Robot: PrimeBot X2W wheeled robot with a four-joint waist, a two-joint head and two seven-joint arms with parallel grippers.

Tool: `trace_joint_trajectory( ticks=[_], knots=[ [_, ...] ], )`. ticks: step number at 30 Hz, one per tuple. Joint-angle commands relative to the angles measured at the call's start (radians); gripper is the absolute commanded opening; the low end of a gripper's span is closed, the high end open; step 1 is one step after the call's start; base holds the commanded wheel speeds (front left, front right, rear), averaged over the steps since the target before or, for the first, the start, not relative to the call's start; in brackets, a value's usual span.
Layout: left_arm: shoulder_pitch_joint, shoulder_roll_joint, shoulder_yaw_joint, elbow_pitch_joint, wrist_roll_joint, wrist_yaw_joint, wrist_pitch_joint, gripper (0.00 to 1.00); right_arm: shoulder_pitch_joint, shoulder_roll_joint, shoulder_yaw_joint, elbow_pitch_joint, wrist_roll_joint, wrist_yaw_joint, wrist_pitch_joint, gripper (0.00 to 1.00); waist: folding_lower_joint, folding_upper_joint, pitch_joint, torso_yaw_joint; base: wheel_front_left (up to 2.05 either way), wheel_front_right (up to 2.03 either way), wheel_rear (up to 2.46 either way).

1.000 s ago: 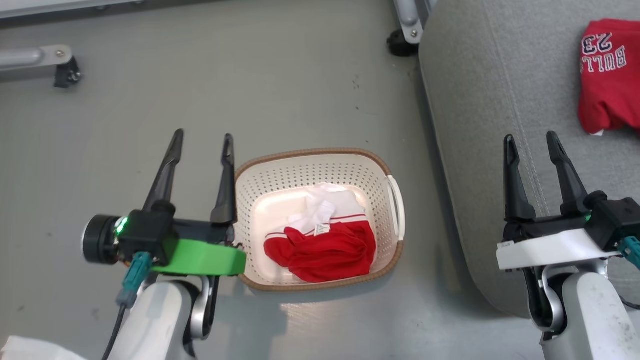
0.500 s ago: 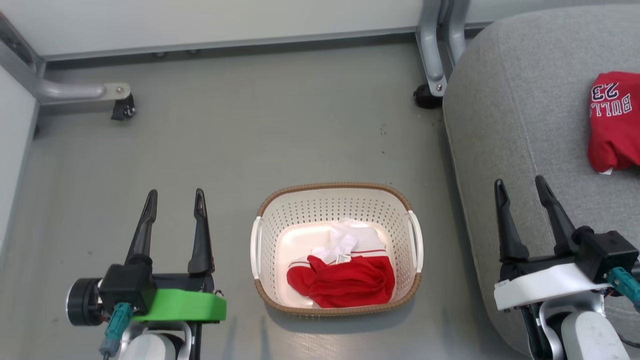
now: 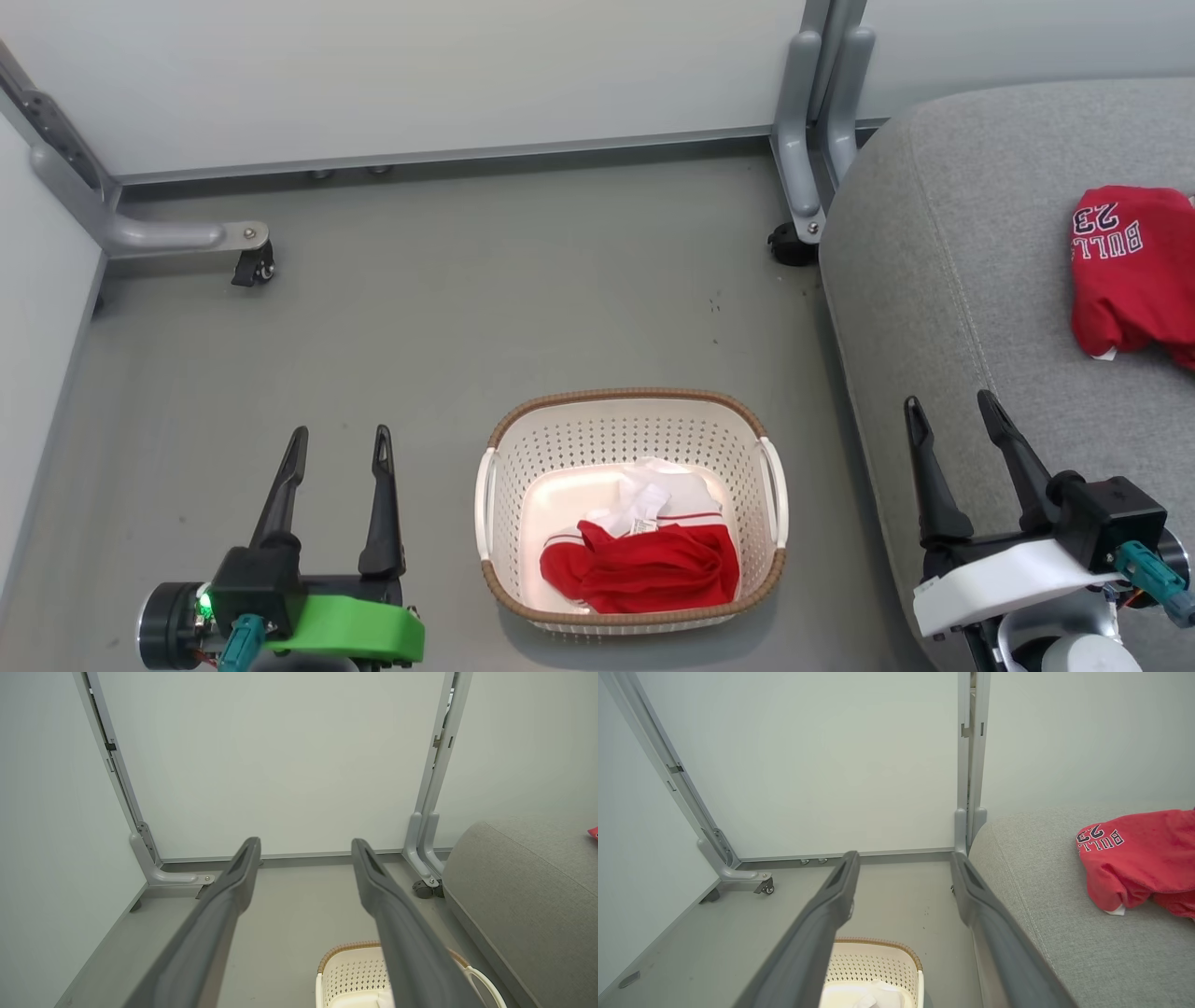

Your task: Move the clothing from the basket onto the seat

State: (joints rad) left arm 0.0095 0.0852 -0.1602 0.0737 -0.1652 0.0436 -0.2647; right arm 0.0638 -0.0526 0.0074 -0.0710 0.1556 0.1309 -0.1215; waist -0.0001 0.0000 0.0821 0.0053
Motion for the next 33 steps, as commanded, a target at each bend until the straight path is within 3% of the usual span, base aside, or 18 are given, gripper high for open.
trace_joint_trajectory(
  ticks=[1, 33],
  knots=[
    [0.016, 0.0, 0.007, 0.007, 0.012, -0.007, 0.001, 1.0, 0.02, -0.002, 0.001, -0.008, -0.005, 0.0, 0.005, 1.0, 0.0001, 0.0, -0.01, -0.003, 0.0, 0.0, 0.0],
    [-0.005, -0.027, 0.028, 0.086, 0.058, -0.043, 0.001, 1.0, 0.016, 0.001, 0.0, -0.019, -0.011, 0.0, 0.029, 1.0, 0.0001, 0.0, -0.019, -0.001, 0.0, 0.0, 0.0]
  ],
)
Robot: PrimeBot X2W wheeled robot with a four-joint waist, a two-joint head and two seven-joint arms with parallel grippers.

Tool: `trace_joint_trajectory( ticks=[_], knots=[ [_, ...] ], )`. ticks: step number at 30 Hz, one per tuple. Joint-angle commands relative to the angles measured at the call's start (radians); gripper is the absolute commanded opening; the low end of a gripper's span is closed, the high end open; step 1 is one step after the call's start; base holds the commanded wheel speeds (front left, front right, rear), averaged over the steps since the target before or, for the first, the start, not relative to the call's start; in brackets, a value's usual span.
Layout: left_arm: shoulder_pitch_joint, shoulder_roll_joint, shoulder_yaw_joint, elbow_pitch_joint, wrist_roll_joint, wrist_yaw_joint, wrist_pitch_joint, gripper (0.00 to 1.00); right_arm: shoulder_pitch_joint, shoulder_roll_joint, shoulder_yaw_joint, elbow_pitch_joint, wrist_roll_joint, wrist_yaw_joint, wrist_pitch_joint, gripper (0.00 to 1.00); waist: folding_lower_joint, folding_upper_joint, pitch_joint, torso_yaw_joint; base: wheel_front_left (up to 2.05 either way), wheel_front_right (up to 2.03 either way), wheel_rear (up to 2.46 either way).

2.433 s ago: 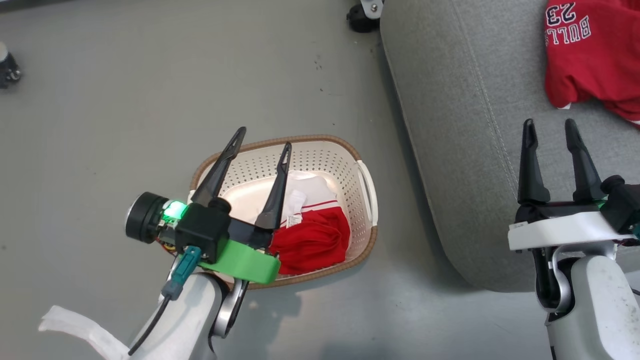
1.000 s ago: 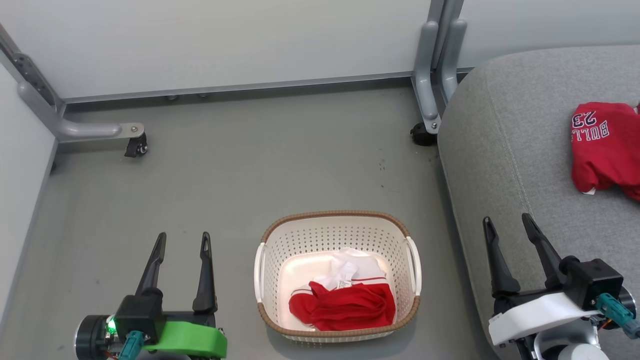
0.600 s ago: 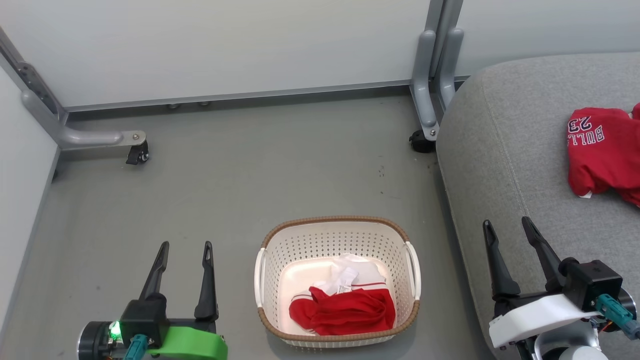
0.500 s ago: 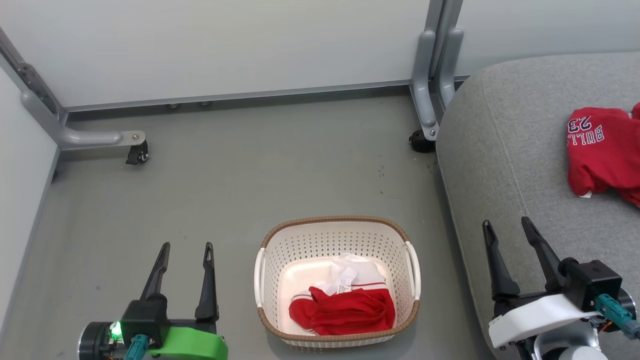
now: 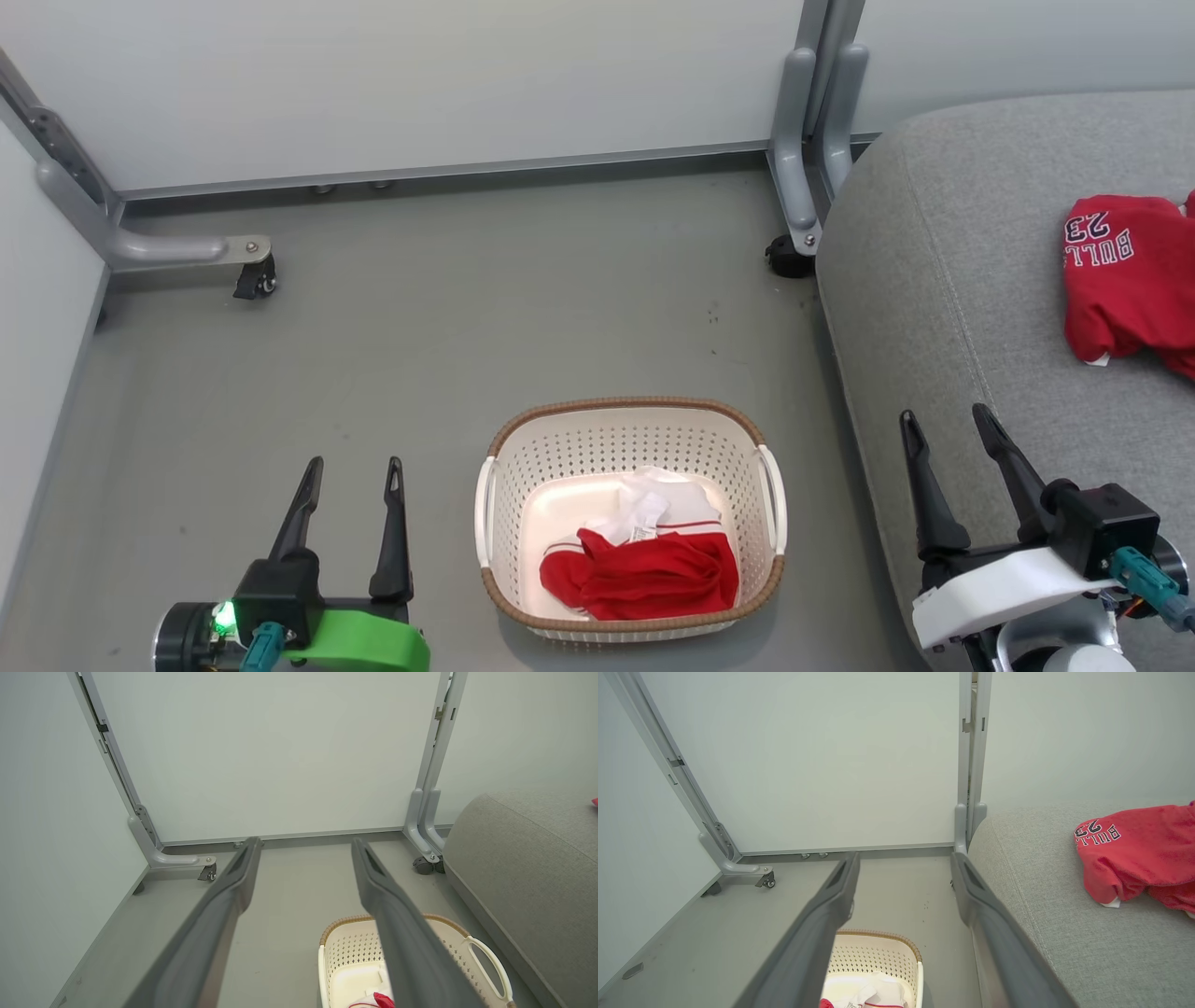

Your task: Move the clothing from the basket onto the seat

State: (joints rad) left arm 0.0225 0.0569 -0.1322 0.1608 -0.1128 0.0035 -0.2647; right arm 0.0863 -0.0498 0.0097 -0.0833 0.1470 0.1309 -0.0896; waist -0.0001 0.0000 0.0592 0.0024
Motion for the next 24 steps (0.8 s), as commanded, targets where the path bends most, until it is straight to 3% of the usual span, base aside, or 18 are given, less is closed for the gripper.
trace_joint_trajectory(
  ticks=[1, 11, 24],
  knots=[
    [-0.022, 0.001, -0.003, 0.002, 0.009, -0.004, 0.001, 1.0, -0.009, -0.002, -0.003, -0.008, -0.003, 0.0, -0.003, 1.0, 0.0001, 0.0, 0.008, 0.004, 0.0, 0.0, 0.0],
    [-0.161, -0.005, -0.13, 0.098, 0.04, -0.032, 0.001, 1.0, -0.069, -0.019, -0.008, -0.052, -0.019, 0.0, 0.01, 1.0, 0.0001, 0.0, 0.134, 0.019, 0.0, 0.0, 0.0],
    [-0.471, -0.004, -0.464, 0.322, -0.035, -0.037, 0.001, 1.0, -0.21, -0.055, 0.0, -0.118, -0.009, 0.0, -0.004, 1.0, 0.0001, 0.0, 0.397, -0.023, 0.0, 0.0, 0.0]
  ],
)
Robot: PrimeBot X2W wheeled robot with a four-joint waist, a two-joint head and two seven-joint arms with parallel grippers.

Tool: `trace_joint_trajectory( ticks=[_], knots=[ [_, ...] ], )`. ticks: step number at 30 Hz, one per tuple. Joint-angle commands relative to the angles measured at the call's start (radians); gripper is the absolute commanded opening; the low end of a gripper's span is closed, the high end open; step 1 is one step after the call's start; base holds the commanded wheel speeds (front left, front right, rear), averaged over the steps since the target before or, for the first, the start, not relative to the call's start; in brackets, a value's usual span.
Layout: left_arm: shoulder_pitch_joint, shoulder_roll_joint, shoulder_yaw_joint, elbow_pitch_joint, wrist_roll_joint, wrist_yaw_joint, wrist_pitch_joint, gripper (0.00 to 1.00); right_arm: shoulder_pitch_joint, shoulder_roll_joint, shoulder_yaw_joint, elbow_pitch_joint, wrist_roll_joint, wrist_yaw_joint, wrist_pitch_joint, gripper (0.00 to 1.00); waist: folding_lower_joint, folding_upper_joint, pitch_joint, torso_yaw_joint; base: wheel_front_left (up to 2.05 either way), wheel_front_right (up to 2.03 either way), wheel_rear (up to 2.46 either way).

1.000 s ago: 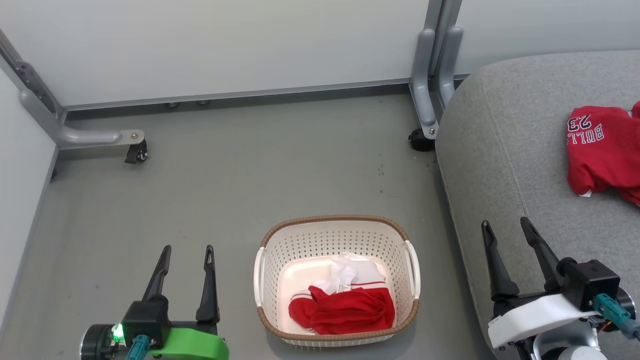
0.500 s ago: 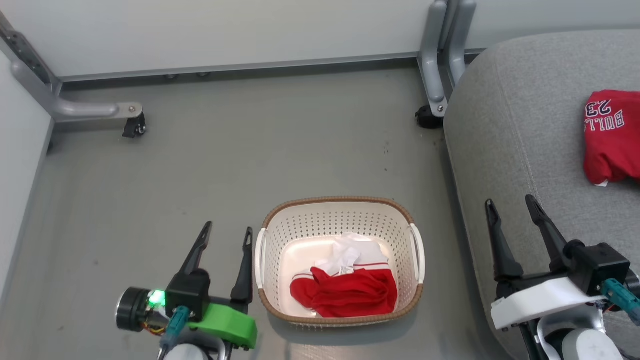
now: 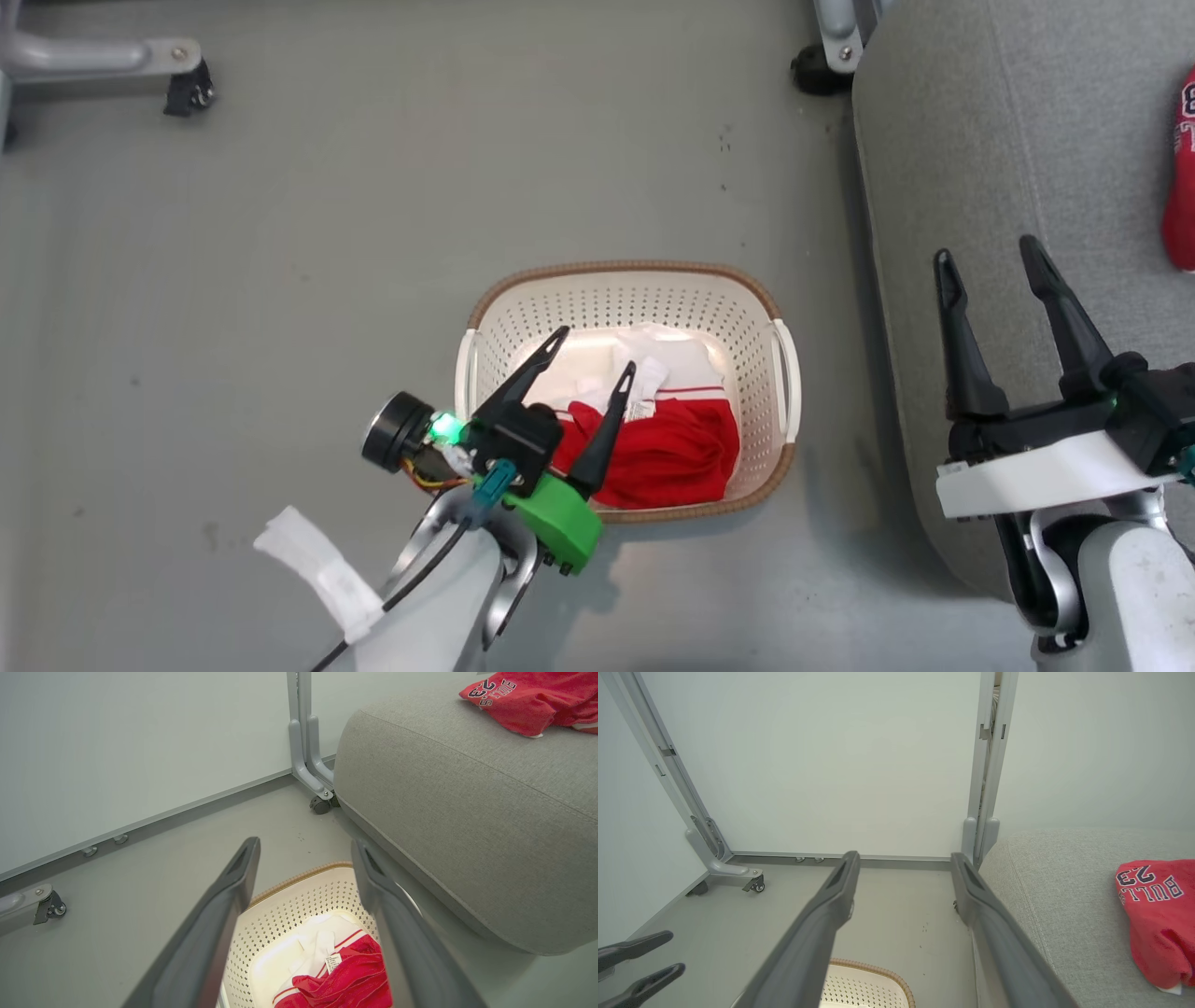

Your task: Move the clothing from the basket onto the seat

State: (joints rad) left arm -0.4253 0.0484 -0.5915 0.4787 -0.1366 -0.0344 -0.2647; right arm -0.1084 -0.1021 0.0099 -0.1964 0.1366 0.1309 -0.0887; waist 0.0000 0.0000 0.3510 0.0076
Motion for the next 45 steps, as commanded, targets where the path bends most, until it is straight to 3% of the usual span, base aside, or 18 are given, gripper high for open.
trace_joint_trajectory(
  ticks=[1, 7, 19, 34, 45],
  knots=[
    [-0.045, 0.004, -0.024, 0.021, -0.014, 0.0, 0.001, 1.0, -0.027, -0.003, 0.001, -0.008, 0.002, 0.0, -0.011, 1.0, 0.0, 0.0, 0.124, -0.034, 0.0, 0.0, 0.0],
    [-0.189, 0.005, -0.164, 0.154, -0.032, -0.013, 0.001, 1.0, -0.095, -0.002, 0.016, -0.024, 0.009, 0.0, -0.037, 1.0, 0.0, 0.0, 0.261, -0.077, 0.0, 0.0, 0.0],
    [-0.428, 0.005, -0.348, 0.434, -0.089, -0.044, 0.037, 1.0, -0.212, 0.013, 0.077, -0.028, 0.019, 0.0, -0.106, 1.0, 0.0, 0.0, 0.506, -0.178, 0.0, 0.0, 0.0],
    [-0.595, 0.005, -0.44, 0.672, -0.114, -0.064, 0.096, 1.0, -0.266, 0.039, 0.134, 0.027, 0.057, 0.0, -0.167, 1.0, 0.0, 0.0, 0.636, -0.273, 0.0, 0.0, 0.0],
    [-0.678, 0.025, -0.48, 0.786, -0.084, -0.044, 0.169, 1.0, -0.283, 0.046, 0.164, 0.04, 0.083, 0.0, -0.176, 1.0, 0.0, 0.0, 0.69, -0.312, 0.0, 0.0, 0.0]
  ],
)
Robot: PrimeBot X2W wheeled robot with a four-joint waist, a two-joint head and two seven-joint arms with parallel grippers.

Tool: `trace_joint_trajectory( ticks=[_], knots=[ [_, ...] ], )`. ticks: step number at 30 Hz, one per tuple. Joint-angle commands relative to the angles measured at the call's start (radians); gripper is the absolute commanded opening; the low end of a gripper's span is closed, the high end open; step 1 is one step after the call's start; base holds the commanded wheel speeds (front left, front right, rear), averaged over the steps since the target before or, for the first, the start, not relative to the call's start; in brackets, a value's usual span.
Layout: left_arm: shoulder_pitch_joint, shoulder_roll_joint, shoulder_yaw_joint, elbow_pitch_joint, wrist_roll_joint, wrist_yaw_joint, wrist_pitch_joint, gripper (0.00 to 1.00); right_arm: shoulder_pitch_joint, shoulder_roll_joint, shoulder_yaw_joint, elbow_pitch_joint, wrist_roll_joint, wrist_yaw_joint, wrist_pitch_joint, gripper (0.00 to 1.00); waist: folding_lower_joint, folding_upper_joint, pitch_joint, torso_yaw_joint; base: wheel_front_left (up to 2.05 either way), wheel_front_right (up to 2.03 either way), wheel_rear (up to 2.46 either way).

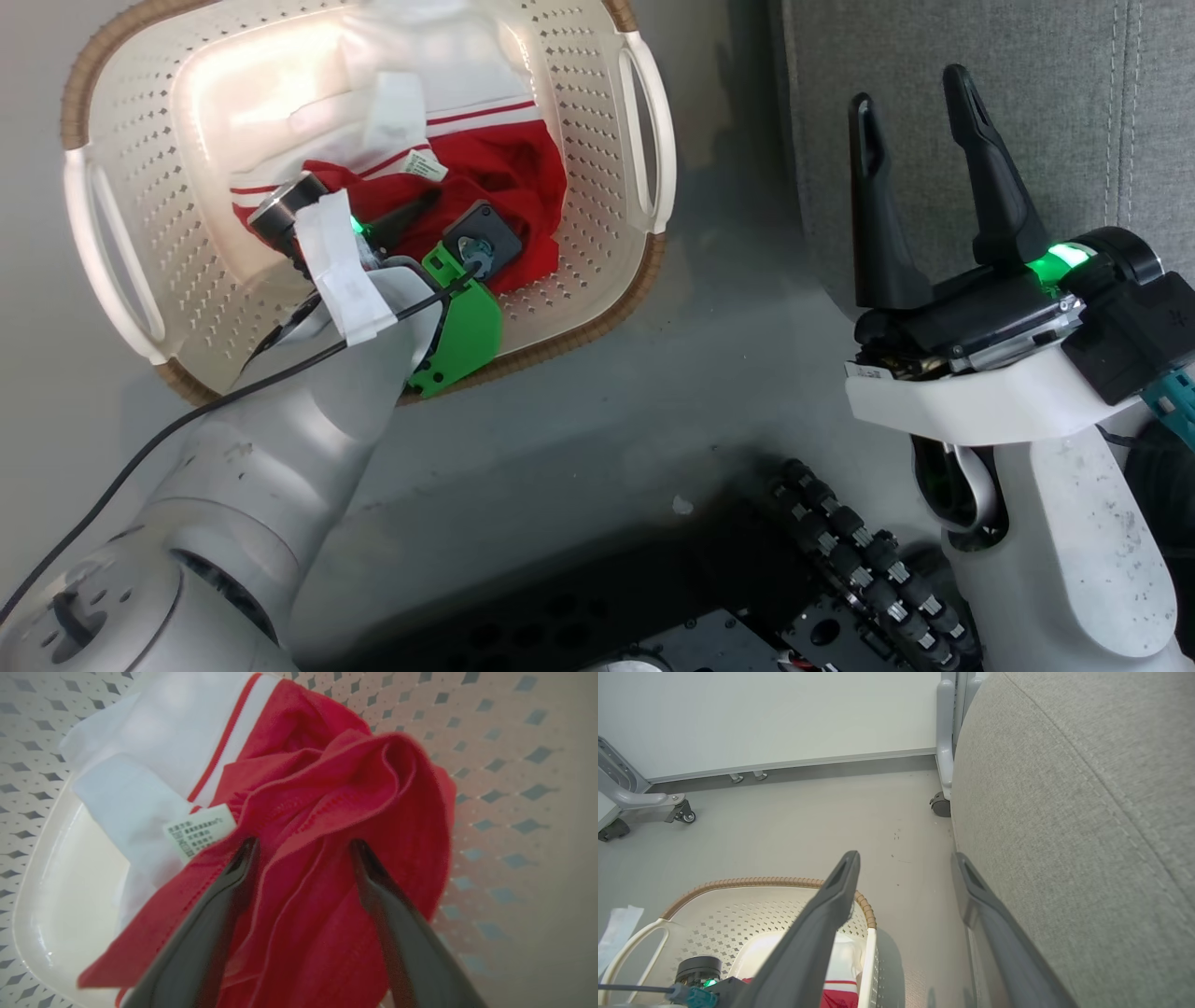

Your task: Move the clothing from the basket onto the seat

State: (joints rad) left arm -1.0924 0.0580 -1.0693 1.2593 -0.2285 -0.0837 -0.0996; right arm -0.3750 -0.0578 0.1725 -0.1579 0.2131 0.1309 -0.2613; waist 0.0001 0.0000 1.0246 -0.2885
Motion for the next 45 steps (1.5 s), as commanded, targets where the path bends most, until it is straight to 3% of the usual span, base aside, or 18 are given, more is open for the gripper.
trace_joint_trajectory(
  ticks=[1, 6, 7, 8, 20, 32, 38, 45],
  knots=[
    [-0.014, 0.018, -0.006, 0.008, 0.01, 0.007, 0.013, 1.0, -0.019, 0.002, 0.003, 0.002, 0.008, 0.0, -0.004, 1.0, -0.0001, 0.0, 0.02, -0.018, 0.0, 0.0, 0.0],
    [-0.032, 0.029, -0.017, 0.022, 0.011, 0.015, 0.066, 1.0, -0.026, 0.004, 0.015, -0.006, 0.014, 0.0, -0.005, 1.0, -0.0001, 0.0, 0.034, -0.028, 0.0, 0.0, 0.0],
    [-0.034, 0.032, -0.019, 0.023, 0.01, 0.014, 0.071, 0.42, -0.028, 0.004, 0.017, -0.008, 0.015, 0.0, -0.005, 1.0, -0.0001, 0.0, 0.036, -0.03, 0.0, 0.0, 0.0],
    [-0.035, 0.035, -0.021, 0.024, 0.01, 0.016, 0.076, 0.0, -0.03, 0.004, 0.017, -0.01, 0.014, 0.0, -0.005, 1.0, -0.0001, 0.0, 0.037, -0.03, 0.0, 0.0, 0.0],
    [-0.041, 0.03, -0.041, 0.026, 0.004, 0.033, 0.019, 0.0, -0.037, 0.006, 0.011, -0.008, 0.003, 0.0, -0.005, 1.0, -0.0001, 0.0, 0.002, -0.005, 0.0, 0.0, 0.0],
    [0.038, 0.0, 0.044, -0.023, -0.115, 0.04, -0.145, 0.0, 0.012, -0.004, -0.02, 0.02, -0.017, 0.0, -0.005, 1.0, -0.0001, 0.0, -0.17, 0.075, 0.0, 0.0, 0.0],
    [0.089, -0.004, 0.085, -0.098, -0.164, 0.05, -0.167, 0.0, 0.045, -0.012, -0.033, 0.039, -0.032, 0.0, -0.002, 1.0, -0.0001, 0.0, -0.267, 0.113, 0.0, 0.0, 0.0],
    [0.183, 0.011, 0.162, -0.283, -0.193, 0.092, -0.166, 0.0, 0.089, -0.021, -0.049, 0.051, -0.037, 0.0, 0.019, 1.0, -0.0001, 0.0, -0.387, 0.155, 0.0, 0.0, 0.0]
  ],
)
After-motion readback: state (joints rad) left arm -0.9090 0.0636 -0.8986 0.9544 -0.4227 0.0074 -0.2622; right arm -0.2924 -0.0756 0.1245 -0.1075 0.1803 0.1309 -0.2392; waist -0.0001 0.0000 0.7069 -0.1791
